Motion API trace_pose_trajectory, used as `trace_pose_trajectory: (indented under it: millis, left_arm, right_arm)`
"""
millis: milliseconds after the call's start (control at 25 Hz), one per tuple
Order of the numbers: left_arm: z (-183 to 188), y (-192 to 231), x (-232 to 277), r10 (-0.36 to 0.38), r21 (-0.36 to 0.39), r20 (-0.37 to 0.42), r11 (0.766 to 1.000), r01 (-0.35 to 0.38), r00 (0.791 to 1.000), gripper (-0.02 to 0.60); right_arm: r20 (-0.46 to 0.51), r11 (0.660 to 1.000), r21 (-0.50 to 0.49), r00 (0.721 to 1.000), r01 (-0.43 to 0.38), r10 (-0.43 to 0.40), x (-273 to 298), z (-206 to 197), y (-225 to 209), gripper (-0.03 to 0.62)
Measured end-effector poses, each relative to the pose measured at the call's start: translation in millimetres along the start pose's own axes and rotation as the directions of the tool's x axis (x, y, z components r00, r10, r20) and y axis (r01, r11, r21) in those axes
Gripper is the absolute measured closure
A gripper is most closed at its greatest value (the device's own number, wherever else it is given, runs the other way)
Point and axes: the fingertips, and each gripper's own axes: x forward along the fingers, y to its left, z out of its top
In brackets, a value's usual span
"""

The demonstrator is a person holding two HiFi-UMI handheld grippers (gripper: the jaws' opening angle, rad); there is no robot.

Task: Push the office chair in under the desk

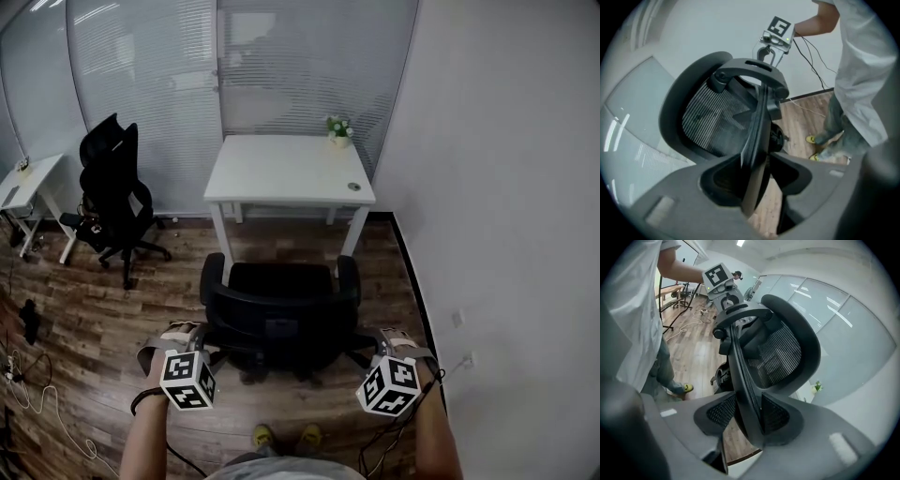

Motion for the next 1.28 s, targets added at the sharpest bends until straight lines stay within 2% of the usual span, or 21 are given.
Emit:
trace_pose_trajectory:
  millis: [120,360,600,800,1000,1280]
  left_arm:
    - [0,2,4,0.018,0.017,-0.011,1.0,-0.018,1.0,0.408]
    - [-3,6,5,0.027,0.04,-0.02,0.999,-0.027,0.999,0.413]
    - [-3,5,7,0.037,0.054,-0.031,0.998,-0.035,0.999,0.414]
    - [-2,10,8,0.074,0.072,-0.02,0.995,-0.072,0.997,0.413]
    - [2,12,13,0.073,0.101,0.004,0.992,-0.073,0.997,0.414]
    - [-4,22,12,0.065,0.1,0.007,0.993,-0.066,0.998,0.41]
  right_arm:
    - [-0.018,1.0,-0.02,1.0,-0.01,0.01,2,-1,0,0.431]
    - [-0.112,0.992,-0.121,0.994,-0.024,0.01,18,-2,1,0.431]
    - [-0.1,0.993,-0.113,0.995,-0.033,0.022,21,-2,2,0.433]
    - [-0.093,0.995,-0.104,0.996,-0.014,0.005,23,-3,-4,0.428]
    - [-0.098,0.997,-0.066,0.995,-0.039,0.033,26,-7,-7,0.425]
    - [-0.115,0.998,-0.03,0.992,-0.055,0.051,29,0,-12,0.421]
